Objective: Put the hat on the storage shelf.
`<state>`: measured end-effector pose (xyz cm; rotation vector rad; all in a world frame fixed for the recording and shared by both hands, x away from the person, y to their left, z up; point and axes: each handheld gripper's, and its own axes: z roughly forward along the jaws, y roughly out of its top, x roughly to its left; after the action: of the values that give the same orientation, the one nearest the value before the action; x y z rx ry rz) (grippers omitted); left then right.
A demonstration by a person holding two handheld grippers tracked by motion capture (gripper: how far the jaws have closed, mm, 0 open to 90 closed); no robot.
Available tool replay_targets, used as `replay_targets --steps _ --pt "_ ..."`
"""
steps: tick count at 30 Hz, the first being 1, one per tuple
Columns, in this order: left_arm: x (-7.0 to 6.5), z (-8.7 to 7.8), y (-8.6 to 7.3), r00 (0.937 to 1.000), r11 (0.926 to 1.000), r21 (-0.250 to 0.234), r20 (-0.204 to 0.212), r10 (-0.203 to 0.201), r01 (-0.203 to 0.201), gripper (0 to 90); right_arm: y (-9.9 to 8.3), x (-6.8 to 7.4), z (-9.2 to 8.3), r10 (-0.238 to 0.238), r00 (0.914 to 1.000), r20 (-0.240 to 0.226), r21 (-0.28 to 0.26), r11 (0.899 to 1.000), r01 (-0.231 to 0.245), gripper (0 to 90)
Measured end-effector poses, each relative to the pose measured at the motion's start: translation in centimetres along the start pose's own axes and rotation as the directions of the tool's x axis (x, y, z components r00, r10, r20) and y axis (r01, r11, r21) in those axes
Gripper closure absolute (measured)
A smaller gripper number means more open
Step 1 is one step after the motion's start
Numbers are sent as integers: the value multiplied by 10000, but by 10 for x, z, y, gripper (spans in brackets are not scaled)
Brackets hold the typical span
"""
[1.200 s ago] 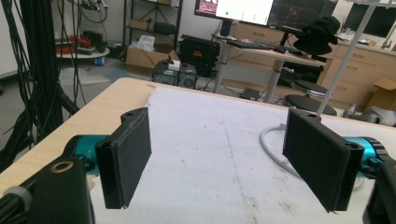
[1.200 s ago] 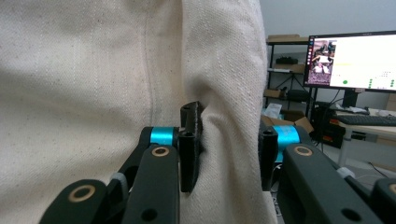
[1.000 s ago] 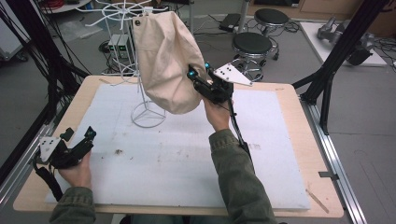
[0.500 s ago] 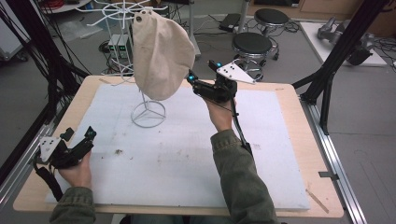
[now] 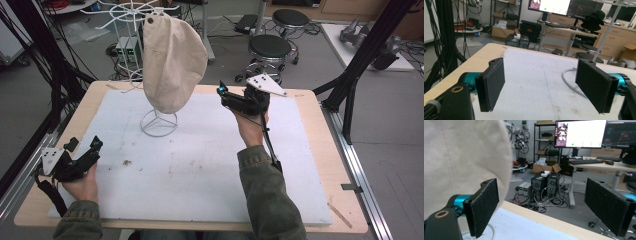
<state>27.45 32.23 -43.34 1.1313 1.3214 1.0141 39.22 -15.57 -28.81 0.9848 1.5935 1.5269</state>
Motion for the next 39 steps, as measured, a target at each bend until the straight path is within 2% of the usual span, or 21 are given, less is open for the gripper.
replay_targets --steps 13,16,20,24,28,31,36,39 --pt "-3 -5 0 9999 9999 -83 -12 120 -121 237 -6 -25 -39 482 9977 479 -129 9988 -477 117" --pt "-3 -8 0 9998 9998 -63 11 204 -204 237 -10 -29 -45 534 9970 553 28 9986 -536 117" --pt "-4 -11 -1 9996 9996 -72 25 287 -287 237 -17 -30 -54 695 9957 608 148 9974 -705 117" --pt "-5 -15 -2 9994 9994 -103 78 334 -334 237 -22 -28 -63 517 9953 824 151 9985 -531 117" --pt "-6 -17 -2 9992 9992 -106 111 386 -385 237 -28 -30 -76 613 9938 923 85 9980 -623 117" --pt "-7 -17 -3 9992 9993 -95 171 369 -368 237 -35 -31 -85 799 9911 1066 65 9967 -811 117" --pt "-12 -16 -3 9986 9990 -87 310 436 -433 237 -45 -36 -98 787 9860 1469 122 9966 -814 117" --pt "-13 -16 -3 9982 9988 -63 357 487 -485 237 -48 -39 -106 804 9798 1831 525 9944 -914 108"
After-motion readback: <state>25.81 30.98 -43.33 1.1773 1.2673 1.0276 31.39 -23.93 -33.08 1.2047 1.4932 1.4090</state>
